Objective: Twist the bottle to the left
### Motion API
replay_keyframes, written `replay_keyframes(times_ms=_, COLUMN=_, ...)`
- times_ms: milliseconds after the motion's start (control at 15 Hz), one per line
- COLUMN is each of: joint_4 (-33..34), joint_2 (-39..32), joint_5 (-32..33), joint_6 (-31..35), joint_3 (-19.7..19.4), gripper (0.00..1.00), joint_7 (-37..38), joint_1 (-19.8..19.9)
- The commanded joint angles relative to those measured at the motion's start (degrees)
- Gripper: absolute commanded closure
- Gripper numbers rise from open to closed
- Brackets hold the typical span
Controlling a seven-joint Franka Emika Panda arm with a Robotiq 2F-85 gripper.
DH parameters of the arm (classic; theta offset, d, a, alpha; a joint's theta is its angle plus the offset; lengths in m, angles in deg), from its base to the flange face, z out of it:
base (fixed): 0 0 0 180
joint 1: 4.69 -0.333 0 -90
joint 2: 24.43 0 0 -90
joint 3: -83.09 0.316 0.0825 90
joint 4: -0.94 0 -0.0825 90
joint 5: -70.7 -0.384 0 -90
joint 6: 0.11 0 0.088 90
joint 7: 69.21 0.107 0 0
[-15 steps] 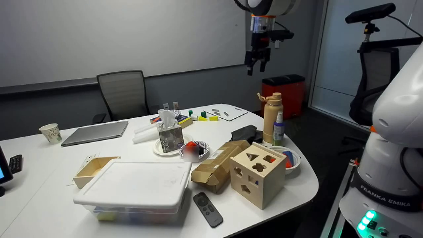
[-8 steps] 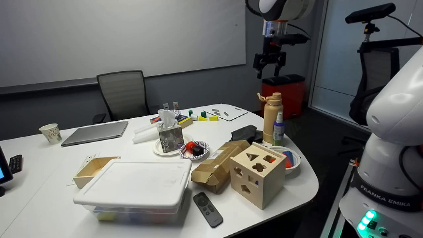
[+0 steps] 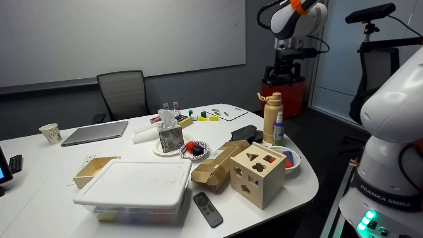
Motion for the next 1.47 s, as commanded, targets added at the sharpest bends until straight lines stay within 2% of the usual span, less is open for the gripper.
replay_keyframes(times_ms=0, joint_4=-2.2, joint_2=0.5, joint_5=2.5, joint_6=3.2, joint_3=0.5, gripper=0.0, joint_7=5.4, joint_1=3.3)
replay_keyframes(times_ms=533, joint_4=-0.4, joint_2=-3.3, joint_5=2.7, joint_6=6.1, joint_3=0.1, gripper=0.0, joint_7=7.2, joint_1=5.4)
replay_keyframes(times_ms=933, joint_4=1.5, joint_2=-6.4, joint_5=1.1, joint_6=9.8, joint_3=-0.1, gripper=0.0, joint_7=6.3, joint_1=4.3)
replay_keyframes(times_ms=1400, joint_4=2.6, joint_2=-9.2, joint_5=-1.3, joint_6=10.5, joint_3=0.2, gripper=0.0, joint_7=5.7, joint_1=1.9)
